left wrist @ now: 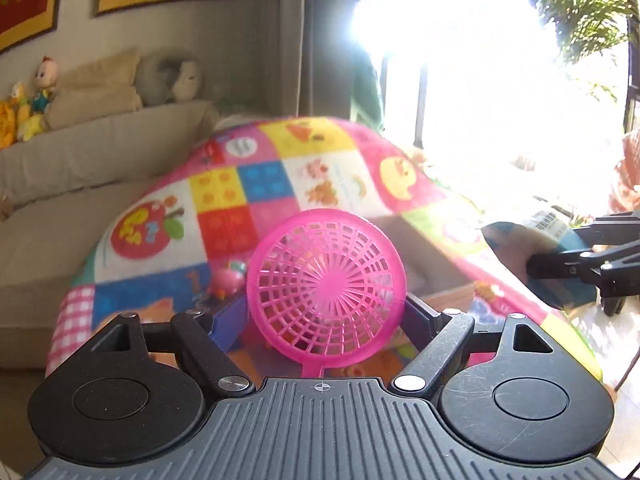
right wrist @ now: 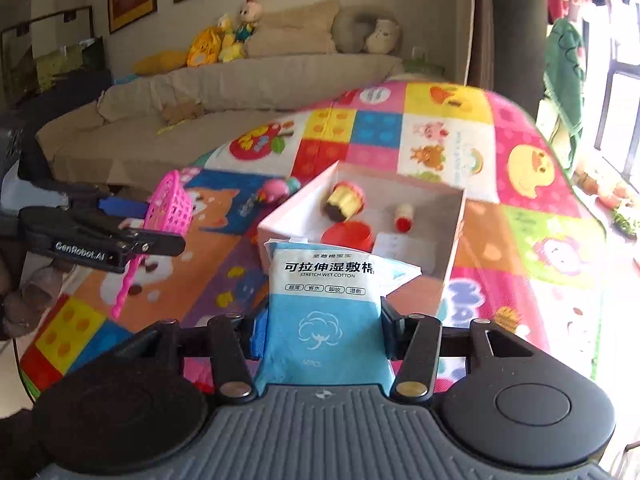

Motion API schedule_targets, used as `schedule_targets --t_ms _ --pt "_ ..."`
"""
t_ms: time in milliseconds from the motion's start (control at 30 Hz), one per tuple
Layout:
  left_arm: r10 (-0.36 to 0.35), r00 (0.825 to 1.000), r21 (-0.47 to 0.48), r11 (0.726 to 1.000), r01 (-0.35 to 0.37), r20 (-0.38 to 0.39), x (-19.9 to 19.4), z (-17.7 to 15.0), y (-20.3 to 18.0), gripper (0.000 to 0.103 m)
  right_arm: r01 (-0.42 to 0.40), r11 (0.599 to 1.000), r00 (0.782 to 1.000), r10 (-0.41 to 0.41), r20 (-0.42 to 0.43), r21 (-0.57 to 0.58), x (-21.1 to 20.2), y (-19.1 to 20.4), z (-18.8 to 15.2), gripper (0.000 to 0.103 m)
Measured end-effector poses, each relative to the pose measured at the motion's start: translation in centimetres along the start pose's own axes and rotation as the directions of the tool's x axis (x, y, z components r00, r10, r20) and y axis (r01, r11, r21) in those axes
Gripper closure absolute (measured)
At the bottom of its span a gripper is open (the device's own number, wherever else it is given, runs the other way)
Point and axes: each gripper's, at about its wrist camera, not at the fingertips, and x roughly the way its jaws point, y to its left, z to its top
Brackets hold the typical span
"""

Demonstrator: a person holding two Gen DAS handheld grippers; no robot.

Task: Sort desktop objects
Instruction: 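Lower the wipes pack into the pink box with the right tool while the left drops the net in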

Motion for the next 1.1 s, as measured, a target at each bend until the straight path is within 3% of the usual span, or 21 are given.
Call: schedule_targets --t_ms 67,167,300,367,433,500,633,800,967,1100 --pt "0.005 0.998 0.023 1.0 -0.006 0.056 0.5 2.4 -1.0 0.017 0.049 0.998 0.994 -0.053 0.097 0.041 -1.8 -1.8 2.5 0.052" --pt "-0.014 0.998 -0.006 1.0 0.015 0.063 4.0 5.4 -2.4 0.017 0.112 0.989 0.978 -0.127 0.168 0.096 -2.4 -4.1 5.2 0.052" --pt "-0.051 0.998 -0.029 0.998 0.052 0.033 10.7 7.0 -4.1 0.016 0.152 0.979 0.969 -0.175 0.174 0.139 -0.3 -6.2 6.5 0.052" --pt "-0.082 0.996 -0.046 0.996 0.08 -0.032 14.3 6.9 -4.1 0.007 0.16 0.975 0.971 -0.183 0.152 0.154 1.7 -7.0 6.8 0.052" --pt "-0.084 0.993 -0.096 0.993 0.075 -0.087 16.2 6.0 -3.3 0.007 0.163 0.972 0.975 -0.185 0.121 0.17 3.8 -7.8 6.8 0.052" --pt "-0.065 0.992 -0.114 0.992 0.052 -0.109 16.4 4.4 -2.1 0.006 0.167 0.969 0.978 -0.186 0.093 0.184 5.6 -8.6 6.6 0.052" --pt "0.05 0.992 -0.073 0.996 -0.059 -0.116 15.1 0.9 -0.1 0.005 0.153 0.967 0.986 -0.162 0.031 0.206 9.3 -9.2 5.9 0.052" --pt "0.149 0.978 -0.087 0.983 -0.162 -0.148 12.9 -3.0 2.4 0.004 0.137 0.968 0.99 -0.127 -0.058 0.209 14.1 -7.6 4.7 0.052" --pt "0.182 0.962 -0.097 0.974 -0.205 -0.205 11.7 -5.4 4.0 0.002 0.105 0.979 0.99 -0.087 -0.109 0.174 16.9 -4.5 4.1 0.052" --pt "0.167 0.96 -0.112 0.974 -0.195 -0.223 11.1 -6.6 4.2 0.002 0.087 0.988 0.99 -0.071 -0.12 0.13 18.3 -1.9 4.3 0.052"
